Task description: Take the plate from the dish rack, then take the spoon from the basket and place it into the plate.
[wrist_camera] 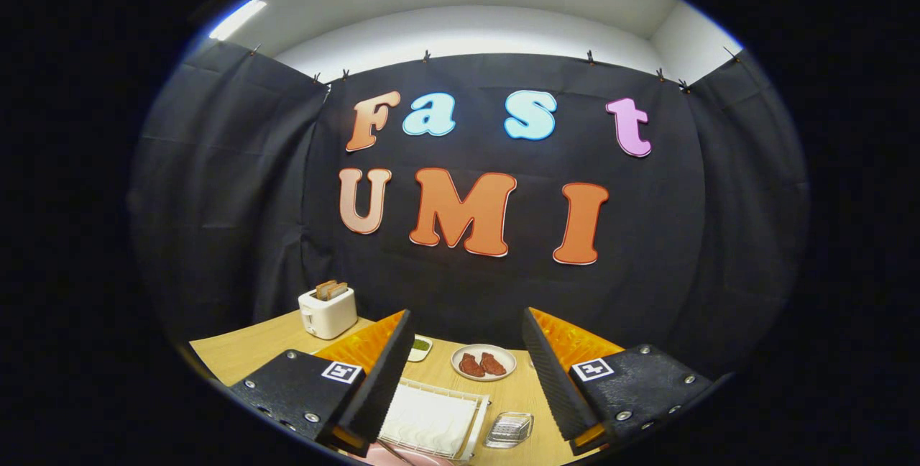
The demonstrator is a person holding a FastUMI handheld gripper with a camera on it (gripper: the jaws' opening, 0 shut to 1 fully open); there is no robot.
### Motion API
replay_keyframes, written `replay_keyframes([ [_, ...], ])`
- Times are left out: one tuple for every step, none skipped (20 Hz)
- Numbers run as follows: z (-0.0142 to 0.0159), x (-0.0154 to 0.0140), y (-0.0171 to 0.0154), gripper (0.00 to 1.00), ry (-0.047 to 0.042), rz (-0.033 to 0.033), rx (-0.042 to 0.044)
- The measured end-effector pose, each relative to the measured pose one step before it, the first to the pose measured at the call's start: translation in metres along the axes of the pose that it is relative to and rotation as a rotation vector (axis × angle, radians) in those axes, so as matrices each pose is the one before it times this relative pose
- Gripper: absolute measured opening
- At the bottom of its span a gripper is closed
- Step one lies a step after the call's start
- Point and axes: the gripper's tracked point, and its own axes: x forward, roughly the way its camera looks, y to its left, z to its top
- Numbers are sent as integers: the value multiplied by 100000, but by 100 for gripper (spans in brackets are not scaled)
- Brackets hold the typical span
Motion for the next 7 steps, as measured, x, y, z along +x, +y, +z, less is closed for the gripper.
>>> replay_keyframes([
  [333, -129, 61, 91, -745, -97, 275],
  [220, -113, 80, 91, -895, 106, 385],
  [400, -136, -16, 91, -1525, 11, -5],
  [350, -63, -219, 91, -1186, -376, -280],
  [200, -114, -70, 91, -891, -311, -440],
  [98, -104, -39, 92, -650, -470, -527],
  [130, -9, 92, 92, -677, 104, -427],
])
